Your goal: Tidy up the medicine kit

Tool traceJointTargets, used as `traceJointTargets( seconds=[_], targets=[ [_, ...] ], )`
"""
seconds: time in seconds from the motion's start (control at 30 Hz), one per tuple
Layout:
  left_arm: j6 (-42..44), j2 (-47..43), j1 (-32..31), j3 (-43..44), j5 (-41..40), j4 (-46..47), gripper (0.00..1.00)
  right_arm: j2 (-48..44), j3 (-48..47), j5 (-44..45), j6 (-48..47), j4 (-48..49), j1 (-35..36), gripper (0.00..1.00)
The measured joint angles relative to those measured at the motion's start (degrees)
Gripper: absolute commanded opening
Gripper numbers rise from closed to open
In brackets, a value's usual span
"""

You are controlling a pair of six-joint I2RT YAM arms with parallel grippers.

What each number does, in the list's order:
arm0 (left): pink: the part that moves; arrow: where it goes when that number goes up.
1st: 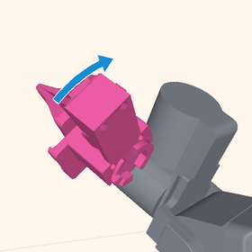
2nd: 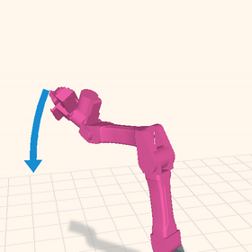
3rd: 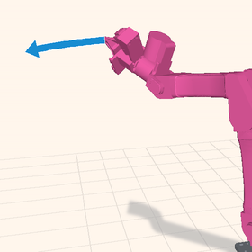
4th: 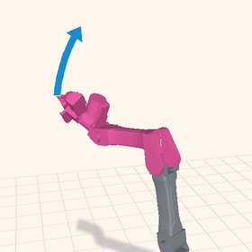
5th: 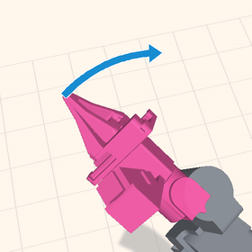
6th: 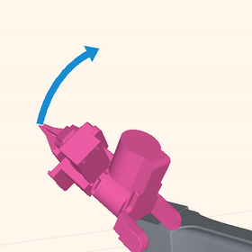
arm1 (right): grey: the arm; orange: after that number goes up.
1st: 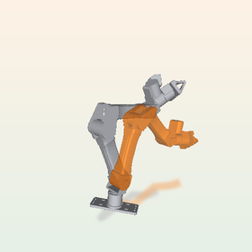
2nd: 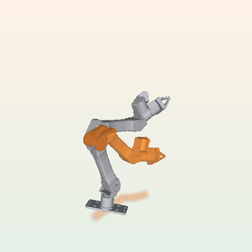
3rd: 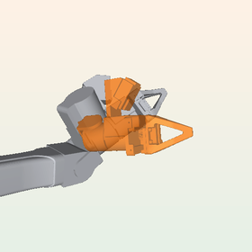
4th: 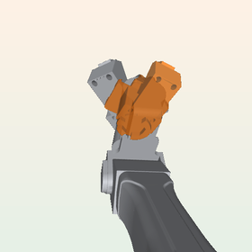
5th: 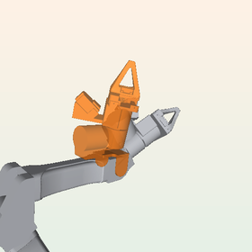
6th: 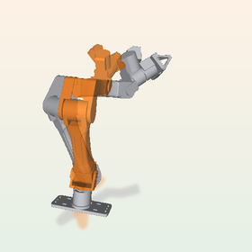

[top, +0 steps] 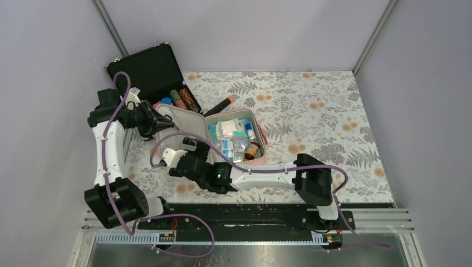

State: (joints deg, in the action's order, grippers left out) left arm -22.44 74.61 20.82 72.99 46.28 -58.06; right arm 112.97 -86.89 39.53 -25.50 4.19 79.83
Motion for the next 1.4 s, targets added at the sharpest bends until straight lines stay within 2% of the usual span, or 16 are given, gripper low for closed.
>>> traceJointTargets(
  seconds=[0.03,0.1,0.33,0.5,0.63,0.73,0.93,1.0,1.13,1.27,1.4],
  targets=[
    [0.63,0.0,-0.52,0.24,-0.2,-0.46,0.42,0.0,0.0,0.07,-0.02,0.07,0.0,0.99],
    [1.6,0.02,-1.55,1.31,-0.42,-1.86,0.5,0.0,0.0,0.11,0.0,0.07,0.0,0.99],
    [5.88,0.13,-1.9,10.03,-2.19,-4.87,0.62,-0.17,0.22,0.11,0.02,0.11,0.0,1.0],
    [10.93,-1.16,-1.95,18.16,-7.5,-6.03,0.72,-0.66,0.79,0.17,0.04,0.46,0.0,1.0],
    [13.6,-5.29,-1.95,15.43,-14.47,-6.12,0.7,-0.92,1.01,0.22,0.04,0.5,0.0,1.0],
    [14.8,-7.56,-1.62,10.8,-18.1,-6.12,0.65,-1.07,1.18,0.26,0.09,0.55,0.0,0.99],
    [14.32,-5.77,-1.36,4.0,-19.08,-6.16,0.35,-1.4,1.51,0.28,0.5,0.59,-0.13,0.99],
    [13.79,-4.94,-1.36,2.89,-18.23,-6.14,0.28,-1.57,1.68,0.28,0.66,0.63,-0.2,1.0],
    [12.59,-4.5,-1.25,1.64,-15.87,-5.51,0.28,-1.7,1.7,0.04,1.2,0.48,-0.35,1.0],
    [11.63,-4.79,-1.07,0.85,-12.85,-3.78,0.34,-1.88,1.2,-3.5,4.26,-3.74,-0.72,0.99],
    [10.99,-5.64,-0.94,-0.55,-9.97,-1.53,0.43,-1.92,-4.9,-23.54,11.93,-18.53,-3.87,1.0]
  ],
)
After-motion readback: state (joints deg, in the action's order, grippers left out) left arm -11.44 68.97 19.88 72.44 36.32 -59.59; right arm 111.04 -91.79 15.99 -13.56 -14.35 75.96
